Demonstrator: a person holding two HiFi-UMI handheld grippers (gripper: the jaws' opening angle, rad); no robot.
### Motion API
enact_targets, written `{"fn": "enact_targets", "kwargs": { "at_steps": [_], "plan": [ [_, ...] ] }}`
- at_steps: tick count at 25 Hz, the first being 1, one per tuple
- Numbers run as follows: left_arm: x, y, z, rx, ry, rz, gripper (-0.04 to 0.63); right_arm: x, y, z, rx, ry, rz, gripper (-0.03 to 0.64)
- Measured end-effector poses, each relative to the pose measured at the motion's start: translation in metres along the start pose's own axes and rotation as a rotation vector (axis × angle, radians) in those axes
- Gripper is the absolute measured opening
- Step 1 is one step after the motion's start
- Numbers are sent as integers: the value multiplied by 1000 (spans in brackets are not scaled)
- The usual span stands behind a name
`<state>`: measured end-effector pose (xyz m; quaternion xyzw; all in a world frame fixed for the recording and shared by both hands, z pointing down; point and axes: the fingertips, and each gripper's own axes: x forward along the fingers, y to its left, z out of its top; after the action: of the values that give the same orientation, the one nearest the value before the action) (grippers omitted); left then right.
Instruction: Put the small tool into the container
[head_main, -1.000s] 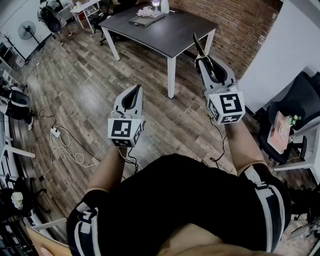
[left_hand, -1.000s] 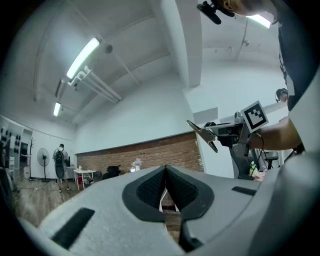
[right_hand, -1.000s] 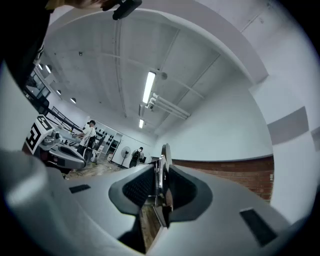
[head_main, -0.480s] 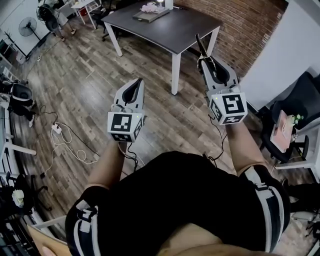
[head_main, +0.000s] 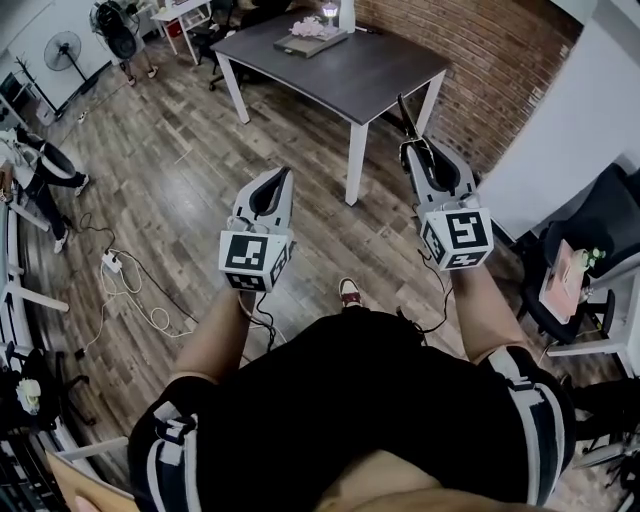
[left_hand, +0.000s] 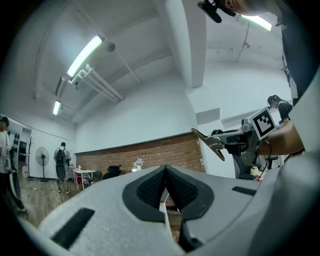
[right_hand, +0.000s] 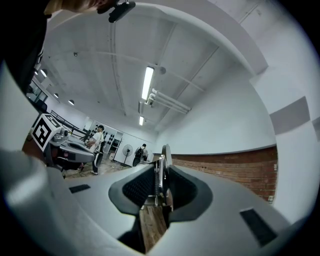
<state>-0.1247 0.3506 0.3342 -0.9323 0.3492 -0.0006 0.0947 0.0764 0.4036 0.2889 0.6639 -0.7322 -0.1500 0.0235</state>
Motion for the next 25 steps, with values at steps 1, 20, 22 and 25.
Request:
{"fn": "enact_targets", "kwargs": {
  "at_steps": [1,20,22,25],
  "plan": [
    [4,0,-1,0,4,-1,9,3,-3,-2,3,1,2,89],
    [92,12,-16,0,49,41,9,79,-59,-56,95,12,65,89],
    [96,11,-21,-2,59,45,9,82,-61,-62,100,14,75,89],
    [110,16,-33,1,64,71,9,96,-64,-76,91,1,116,89]
  ]
}}
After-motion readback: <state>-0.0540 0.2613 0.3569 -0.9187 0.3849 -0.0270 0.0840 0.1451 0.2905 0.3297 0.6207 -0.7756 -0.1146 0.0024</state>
